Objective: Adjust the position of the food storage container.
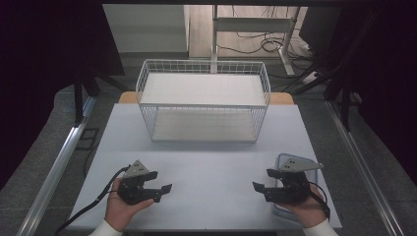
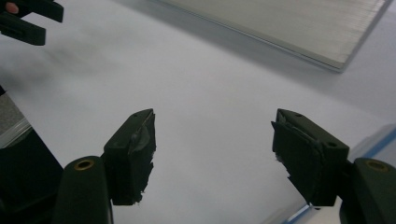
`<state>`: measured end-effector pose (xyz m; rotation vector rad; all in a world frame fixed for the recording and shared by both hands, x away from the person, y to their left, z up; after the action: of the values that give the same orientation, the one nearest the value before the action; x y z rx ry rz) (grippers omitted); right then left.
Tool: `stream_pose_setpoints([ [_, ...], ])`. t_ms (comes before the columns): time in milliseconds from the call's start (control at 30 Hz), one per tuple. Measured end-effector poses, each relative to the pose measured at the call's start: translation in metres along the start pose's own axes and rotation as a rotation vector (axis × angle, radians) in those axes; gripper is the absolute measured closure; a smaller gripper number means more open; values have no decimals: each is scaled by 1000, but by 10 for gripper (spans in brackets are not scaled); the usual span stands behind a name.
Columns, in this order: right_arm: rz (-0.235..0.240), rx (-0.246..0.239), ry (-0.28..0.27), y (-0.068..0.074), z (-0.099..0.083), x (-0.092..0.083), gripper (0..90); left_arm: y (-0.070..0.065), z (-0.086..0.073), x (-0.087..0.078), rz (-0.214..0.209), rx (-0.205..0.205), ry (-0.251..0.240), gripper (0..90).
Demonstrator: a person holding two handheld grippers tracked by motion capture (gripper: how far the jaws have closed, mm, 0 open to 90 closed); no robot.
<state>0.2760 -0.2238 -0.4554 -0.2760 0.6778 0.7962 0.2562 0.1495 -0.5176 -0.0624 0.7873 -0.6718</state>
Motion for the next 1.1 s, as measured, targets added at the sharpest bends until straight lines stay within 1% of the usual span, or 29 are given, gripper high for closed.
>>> stream_pose_setpoints([
  [133, -18, 15, 9, -9, -6, -6, 353, 0, 0, 0, 2, -2, 0, 275],
  [267, -51, 49, 12, -24, -16, -20, 421, -1, 0, -1, 4, -3, 1, 275],
  [300, -51, 49, 12, -24, -16, -20, 421, -1, 0, -1, 4, -3, 1, 275],
  [333, -84, 79, 6, -35, -22, -31, 462, 0, 0, -1, 4, -1, 1, 275],
  [367, -95, 90, 4, -39, -25, -35, 481, 0, 0, -1, 4, -4, 2, 275],
  [400, -95, 90, 4, -39, -25, -35, 481, 0, 0, -1, 4, -4, 2, 275],
  [433, -119, 116, -1, -49, -33, -50, 529, 0, 0, -1, 6, -6, 3, 275],
  [467, -131, 124, -1, -53, -35, -55, 553, 0, 0, 0, 6, -7, 4, 275],
  [533, -170, 143, 2, -62, -43, -69, 616, 0, -1, 0, 3, -9, 7, 275],
  [567, -181, 156, 5, -66, -48, -76, 652, 0, -1, 0, 3, -9, 8, 275],
  [667, -196, 205, 12, -75, -63, -95, 753, 0, -1, 0, 3, -11, 9, 275],
  [767, -234, 225, 54, -80, -83, -107, 837, 0, -1, 0, 5, -13, 8, 275],
  [800, -234, 225, 54, -80, -83, -107, 837, 0, -1, 0, 5, -13, 8, 276],
  [833, -251, 239, 101, -80, -99, -109, 883, 0, 0, 0, 5, -19, 7, 275],
  [867, -261, 241, 126, -80, -107, -109, 886, 0, 0, 0, 4, -22, 6, 275],
  [933, -263, 245, 175, -79, -120, -107, 888, 0, 0, 0, 2, -29, 5, 276],
  [967, -263, 245, 175, -79, -120, -107, 888, 0, 0, 0, 2, -29, 5, 276],
  [1000, -259, 252, 219, -79, -129, -102, 889, 0, 0, 0, 2, -32, 4, 276],
  [1100, -250, 241, 292, -78, -137, -89, 889, 0, 1, 0, 3, -36, 1, 276],
])
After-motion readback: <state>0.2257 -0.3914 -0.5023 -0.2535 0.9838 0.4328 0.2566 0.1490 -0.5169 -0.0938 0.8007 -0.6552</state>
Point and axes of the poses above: each handheld gripper's, and its own axes: x roughly forward along the jaws, z roughly out of its top, y roughly to its left, the point moved 5 cm from there along x, roughly forward along the jaws, and after that the axes turned 6 degrees about -x, right-handed, at the moved point
